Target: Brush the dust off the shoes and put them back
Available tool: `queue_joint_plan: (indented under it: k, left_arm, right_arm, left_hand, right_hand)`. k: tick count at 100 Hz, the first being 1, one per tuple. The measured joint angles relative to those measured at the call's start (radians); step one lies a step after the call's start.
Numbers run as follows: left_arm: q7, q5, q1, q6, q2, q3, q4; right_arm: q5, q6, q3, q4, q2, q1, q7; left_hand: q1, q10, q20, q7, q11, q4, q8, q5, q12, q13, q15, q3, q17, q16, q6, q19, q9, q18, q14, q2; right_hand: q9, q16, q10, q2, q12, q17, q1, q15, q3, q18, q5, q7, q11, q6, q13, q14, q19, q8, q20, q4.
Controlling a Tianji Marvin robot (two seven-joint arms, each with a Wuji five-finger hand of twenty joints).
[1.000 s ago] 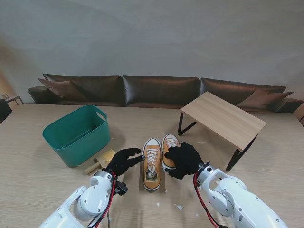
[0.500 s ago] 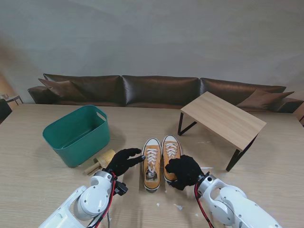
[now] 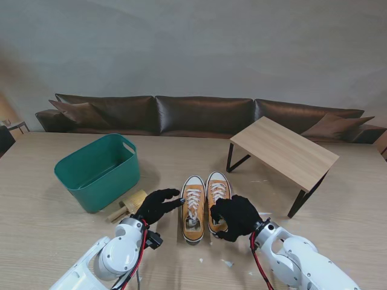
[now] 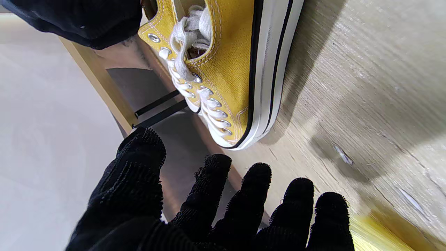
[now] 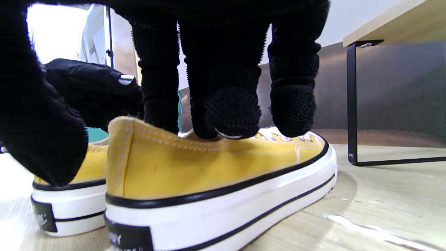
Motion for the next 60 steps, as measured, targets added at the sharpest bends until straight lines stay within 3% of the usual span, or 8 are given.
queue_joint_plan:
  k: [8,13,27,45,60]
  left_arm:
    - [0.000,0.000,0.000,0.000,0.000,0.000,0.000]
    - [0.000,0.000,0.000,0.000,0.000,0.000,0.000]
    - [0.000,0.002,0.000,0.000,0.000,0.000,0.000]
    - [0.000,-0.001,-0.001,-0.004,0.000,0.001,0.004]
    - [0.001,-0.003,-0.002,-0.004,0.000,0.003,0.005]
  right_arm:
    - [0.017,-0.012,0.020,-0.009,-0.004,-0.007,0.003]
    - [0.046,-0.022,0.041,-0.023,-0.009,-0.016,0.024]
    - [0.247,-0.041,0.132,-0.118,-0.028,-0.073,0.206]
    - [0.269,0.029,0.181,-0.207,-0.041,-0.121,0.220]
    - [0.419,0.102,0.235,-0.305,-0.045,-0.159,0.370]
  left_hand:
    - [0.000,0.000,0.000,0.000,0.000,0.000,0.000,0.000,0.000,0.000,0.000,0.000,0.000,0.000,0.000,0.000,0.000,0.000,0.000,0.000]
    - [0.000,0.000,0.000,0.000,0.000,0.000,0.000,0.000,0.000,0.000,0.000,0.000,0.000,0.000,0.000,0.000,0.000,0.000,0.000,0.000]
    - [0.000,0.000,0.000,0.000,0.000,0.000,0.000,0.000,0.000,0.000,0.000,0.000,0.000,0.000,0.000,0.000,0.000,0.000,0.000,0.000]
    - [0.000,0.000,0.000,0.000,0.000,0.000,0.000,0.000,0.000,0.000,0.000,0.000,0.000,0.000,0.000,0.000,0.000,0.000,0.000,0.000]
    - [0.000,0.000,0.000,0.000,0.000,0.000,0.000,0.000,0.000,0.000,0.000,0.000,0.000,0.000,0.000,0.000,0.000,0.000,0.000,0.000]
  right_hand:
    - [-0.012,-0.005,0.006,0.015,-0.022,0.000,-0.041,-0.023,-0.001,0.006,-0.030,-0.060,-0.015,0.006,-0.019,0.010,0.000,-0.026,0.000,0.000]
    - [-0.012,-0.012,0.017,0.081,-0.044,0.000,-0.052,-0.053,-0.026,0.016,-0.047,-0.097,-0.046,0.016,-0.031,0.035,0.000,-0.048,0.000,0.003]
    - [-0.024,-0.057,0.054,0.203,-0.103,0.000,-0.048,-0.203,-0.096,0.069,-0.084,-0.194,-0.114,0.054,-0.091,0.114,-0.037,-0.096,0.000,0.040]
    - [-0.027,-0.112,0.060,0.277,-0.162,0.000,-0.046,-0.378,-0.163,0.104,-0.084,-0.258,-0.205,0.050,-0.163,0.177,-0.116,-0.126,0.000,0.060]
    - [-0.061,-0.201,0.068,0.338,-0.224,-0.002,-0.031,-0.583,-0.236,0.132,-0.114,-0.351,-0.312,0.038,-0.247,0.229,-0.230,-0.150,-0.033,0.082]
